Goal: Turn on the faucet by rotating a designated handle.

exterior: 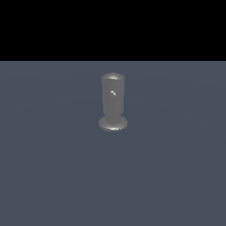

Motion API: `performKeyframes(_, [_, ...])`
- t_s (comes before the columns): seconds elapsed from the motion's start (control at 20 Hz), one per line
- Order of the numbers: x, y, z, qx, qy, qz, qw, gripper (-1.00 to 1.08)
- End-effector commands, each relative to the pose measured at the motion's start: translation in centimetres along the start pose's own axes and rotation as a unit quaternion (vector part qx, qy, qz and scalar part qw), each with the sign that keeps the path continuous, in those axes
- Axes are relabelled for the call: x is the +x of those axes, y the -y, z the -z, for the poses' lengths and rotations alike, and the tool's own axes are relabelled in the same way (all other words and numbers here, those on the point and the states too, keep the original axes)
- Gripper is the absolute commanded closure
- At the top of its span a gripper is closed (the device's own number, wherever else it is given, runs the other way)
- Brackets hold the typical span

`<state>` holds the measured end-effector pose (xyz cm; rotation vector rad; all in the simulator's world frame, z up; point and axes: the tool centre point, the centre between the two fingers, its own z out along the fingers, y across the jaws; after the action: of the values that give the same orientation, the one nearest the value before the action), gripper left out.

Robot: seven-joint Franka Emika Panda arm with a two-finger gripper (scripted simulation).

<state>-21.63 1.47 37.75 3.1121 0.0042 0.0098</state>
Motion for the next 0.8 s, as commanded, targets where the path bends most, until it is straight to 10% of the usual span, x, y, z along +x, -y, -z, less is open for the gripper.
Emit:
performKeyframes(0.0, [0.8, 0.5, -2.0, 0.002, 0.000, -0.001, 1.0000, 1.08])
performKeyframes(0.75, [5.4, 3.1, -12.5, 0.012, 0.003, -0.004, 0.9999, 1.08])
